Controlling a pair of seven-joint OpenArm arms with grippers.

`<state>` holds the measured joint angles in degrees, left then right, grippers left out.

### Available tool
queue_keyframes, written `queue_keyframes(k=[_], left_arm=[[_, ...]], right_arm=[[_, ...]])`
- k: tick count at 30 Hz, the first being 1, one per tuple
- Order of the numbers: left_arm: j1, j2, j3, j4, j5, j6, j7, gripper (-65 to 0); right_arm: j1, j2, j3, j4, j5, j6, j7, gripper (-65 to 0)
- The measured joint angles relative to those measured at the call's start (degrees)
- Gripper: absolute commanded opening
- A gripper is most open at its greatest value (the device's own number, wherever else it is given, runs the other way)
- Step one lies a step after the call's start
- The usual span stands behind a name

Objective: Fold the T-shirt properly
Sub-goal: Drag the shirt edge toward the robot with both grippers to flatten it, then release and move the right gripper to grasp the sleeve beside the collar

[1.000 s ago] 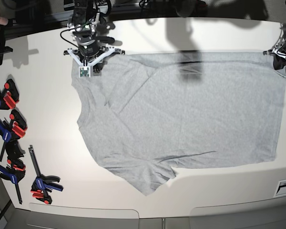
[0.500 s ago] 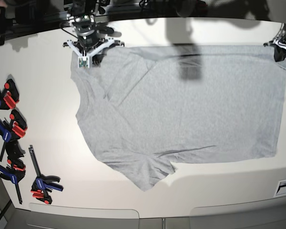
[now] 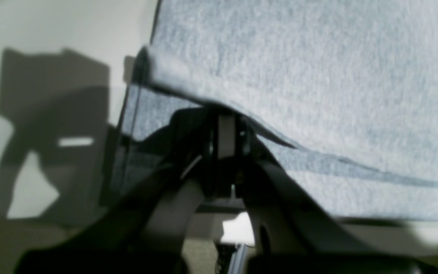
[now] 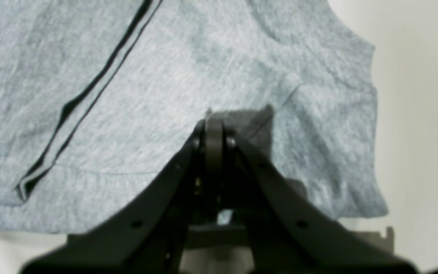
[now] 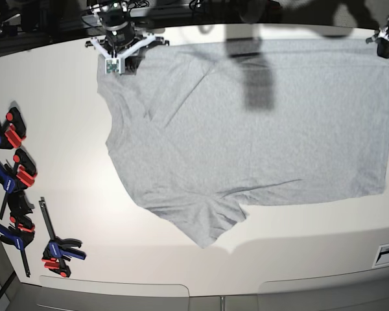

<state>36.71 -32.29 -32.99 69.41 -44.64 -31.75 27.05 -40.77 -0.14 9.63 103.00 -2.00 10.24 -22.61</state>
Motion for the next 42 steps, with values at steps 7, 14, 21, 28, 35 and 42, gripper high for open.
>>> queue_keyframes(k=[7, 14, 21, 28, 35, 42], left_arm=[[0.2, 0.2, -1.8, -0.3, -1.4, -2.2, 3.0, -65.0], [0.2, 0.2, -1.8, -0.4, -4.3, -2.1, 4.5, -65.0], [0.9, 1.4, -6.5, 4.3, -14.9, -7.0, 18.1, -65.0], [1.1, 1.0, -17.9, 12.6, -22.5, -7.8, 24.5, -65.0], [1.2, 1.2, -21.0, 18.7, -22.5, -7.8, 20.6, -42.5], [0.7, 1.2, -21.0, 20.1, -22.3, -7.8, 16.9, -41.4]], right_arm=[[-4.8, 0.0, 0.0, 4.9, -0.5, 0.1, -4.5, -65.0], [-5.9, 0.0, 0.0, 5.5, -0.8, 0.1, -4.8, -65.0], [-6.2, 0.0, 0.0, 9.6, -1.7, 0.2, -9.8, -65.0], [-6.4, 0.0, 0.0, 21.1, -2.2, 0.0, -9.8, -65.0], [-2.4, 0.0, 0.0, 26.4, -2.2, 0.0, -7.0, -50.2], [11.3, 0.0, 0.0, 25.2, -2.3, 0.1, -5.4, -38.4]])
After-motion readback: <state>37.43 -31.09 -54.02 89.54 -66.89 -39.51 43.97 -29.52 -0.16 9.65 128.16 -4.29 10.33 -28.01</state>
